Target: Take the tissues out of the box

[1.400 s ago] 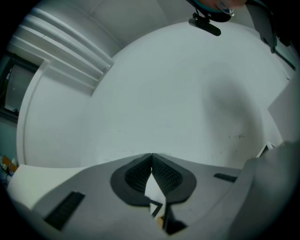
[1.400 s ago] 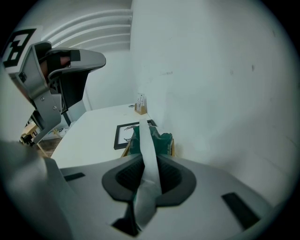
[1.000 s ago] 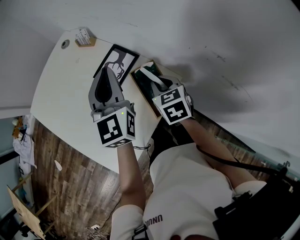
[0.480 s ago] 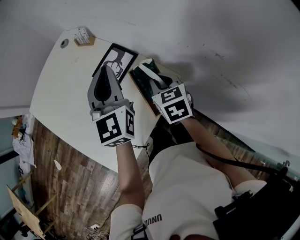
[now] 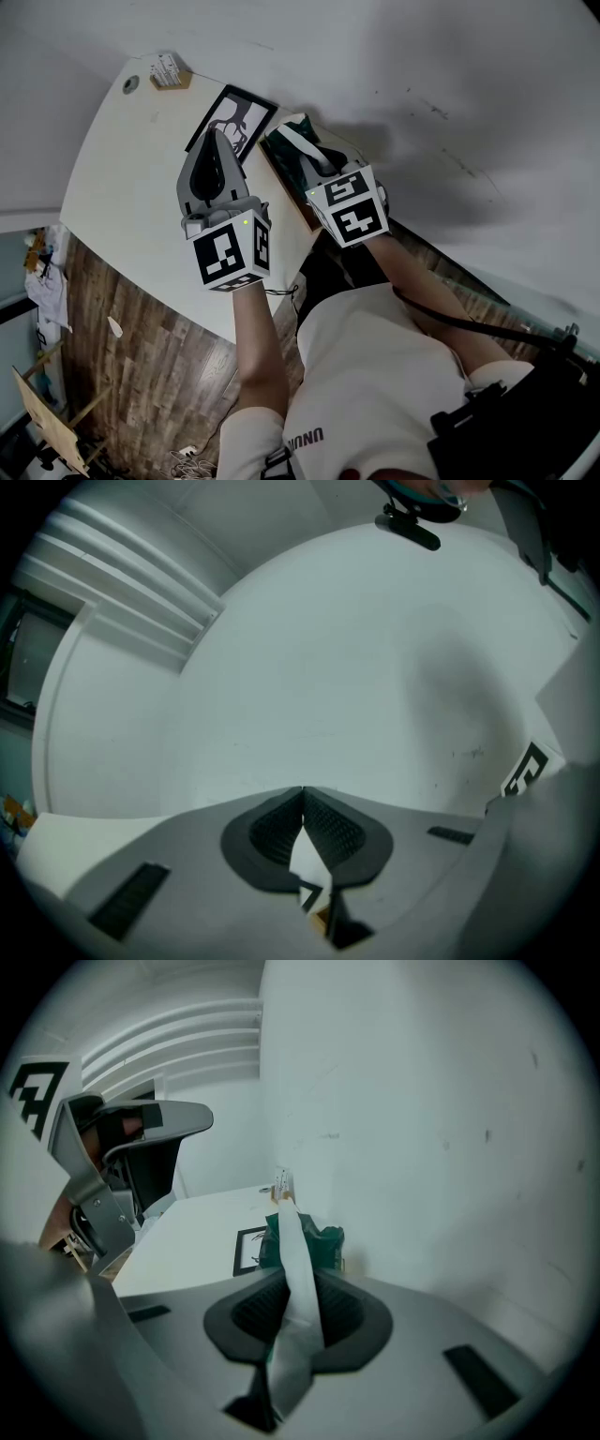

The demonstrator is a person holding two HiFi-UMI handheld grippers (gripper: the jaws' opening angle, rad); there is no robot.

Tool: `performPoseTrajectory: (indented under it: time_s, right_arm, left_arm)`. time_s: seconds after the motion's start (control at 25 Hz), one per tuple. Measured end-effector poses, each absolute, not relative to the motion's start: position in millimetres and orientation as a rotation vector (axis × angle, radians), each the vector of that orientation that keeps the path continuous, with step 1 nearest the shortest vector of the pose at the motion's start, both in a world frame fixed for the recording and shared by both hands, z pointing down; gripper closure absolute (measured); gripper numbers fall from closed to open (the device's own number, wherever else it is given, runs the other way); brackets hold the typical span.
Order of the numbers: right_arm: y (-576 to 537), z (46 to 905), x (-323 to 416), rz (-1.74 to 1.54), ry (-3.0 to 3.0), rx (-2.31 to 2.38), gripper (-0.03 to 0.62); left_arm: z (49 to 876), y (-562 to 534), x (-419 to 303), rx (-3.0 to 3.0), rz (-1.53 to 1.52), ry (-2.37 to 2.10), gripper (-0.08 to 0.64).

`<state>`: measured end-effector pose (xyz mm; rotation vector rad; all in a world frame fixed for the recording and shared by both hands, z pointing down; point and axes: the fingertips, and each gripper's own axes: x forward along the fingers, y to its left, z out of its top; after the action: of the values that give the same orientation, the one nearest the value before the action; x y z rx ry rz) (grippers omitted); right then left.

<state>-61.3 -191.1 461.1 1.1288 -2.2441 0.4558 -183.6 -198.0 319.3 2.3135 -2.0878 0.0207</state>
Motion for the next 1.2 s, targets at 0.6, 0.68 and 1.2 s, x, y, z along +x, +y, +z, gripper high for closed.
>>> performPoseTrajectory:
  time_s: [0.6,0.68,1.2]
  right_arm:
    - [-195,438,-61,0.434,-2.299,1.155,0.522]
    - [-196,434,-61,0.426,-2.305,1.161,0.522]
    - [-199,405,-52,0.385,-2.362,1.222,0.525]
  left_arm:
    - [317,-197,-182,2.318,0.017,-2.09,0.545]
    - [317,-197,-181,2.319,0.014,-2.092,0.545]
    - [312,-194,-181,2.309,-0.009,-2.105,0.545]
